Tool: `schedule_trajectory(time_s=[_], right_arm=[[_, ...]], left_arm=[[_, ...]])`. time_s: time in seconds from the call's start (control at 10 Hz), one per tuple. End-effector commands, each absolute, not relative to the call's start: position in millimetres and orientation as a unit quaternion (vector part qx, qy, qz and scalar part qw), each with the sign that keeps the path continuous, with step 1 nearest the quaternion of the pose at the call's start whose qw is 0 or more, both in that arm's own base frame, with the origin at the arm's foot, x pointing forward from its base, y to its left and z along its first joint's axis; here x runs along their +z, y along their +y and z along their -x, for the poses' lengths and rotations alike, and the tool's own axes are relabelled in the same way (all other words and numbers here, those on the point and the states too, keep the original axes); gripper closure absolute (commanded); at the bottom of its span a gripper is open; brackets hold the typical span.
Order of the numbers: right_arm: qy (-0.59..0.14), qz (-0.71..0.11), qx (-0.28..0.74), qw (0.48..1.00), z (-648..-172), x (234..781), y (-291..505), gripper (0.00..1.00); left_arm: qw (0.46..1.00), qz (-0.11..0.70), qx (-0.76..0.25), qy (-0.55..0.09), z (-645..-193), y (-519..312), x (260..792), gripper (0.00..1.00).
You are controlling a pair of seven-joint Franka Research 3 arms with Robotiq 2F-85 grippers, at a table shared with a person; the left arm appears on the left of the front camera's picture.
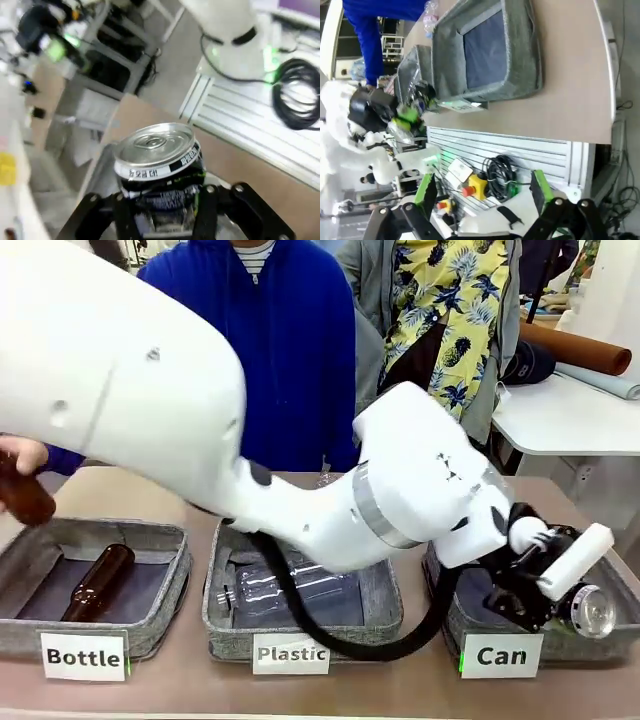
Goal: Sort the can waste into the basket.
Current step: Pick up the can waste from the table and place it in the right Fabric basket.
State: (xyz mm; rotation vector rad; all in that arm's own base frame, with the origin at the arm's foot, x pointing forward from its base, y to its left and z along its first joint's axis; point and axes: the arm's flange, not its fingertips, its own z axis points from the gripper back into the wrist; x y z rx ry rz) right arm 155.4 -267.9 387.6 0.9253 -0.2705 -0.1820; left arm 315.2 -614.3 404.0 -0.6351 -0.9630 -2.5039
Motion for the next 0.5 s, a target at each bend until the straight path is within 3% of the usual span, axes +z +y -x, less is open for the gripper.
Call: schedule_trajectory(time_s=[0.0, 0.1, 0.4], right_arm=[[-0.153, -0.463, -0.056, 0.871, -167, 380, -277, 0.00], [-0.130, -0.444, -0.087, 0.882, -155, 388, -268, 0.00], [-0.130, -0.444, -0.087, 0.882, -155, 388, -268, 0.00]], left_arm=[[0.240, 0.220, -0.886, -0.330, -336, -649, 431, 0.65], [0.269, 0.220, -0.879, -0.328, -340, -660, 433, 0.65], [0.286, 0.189, -0.883, -0.320, -351, -676, 429, 0.65]])
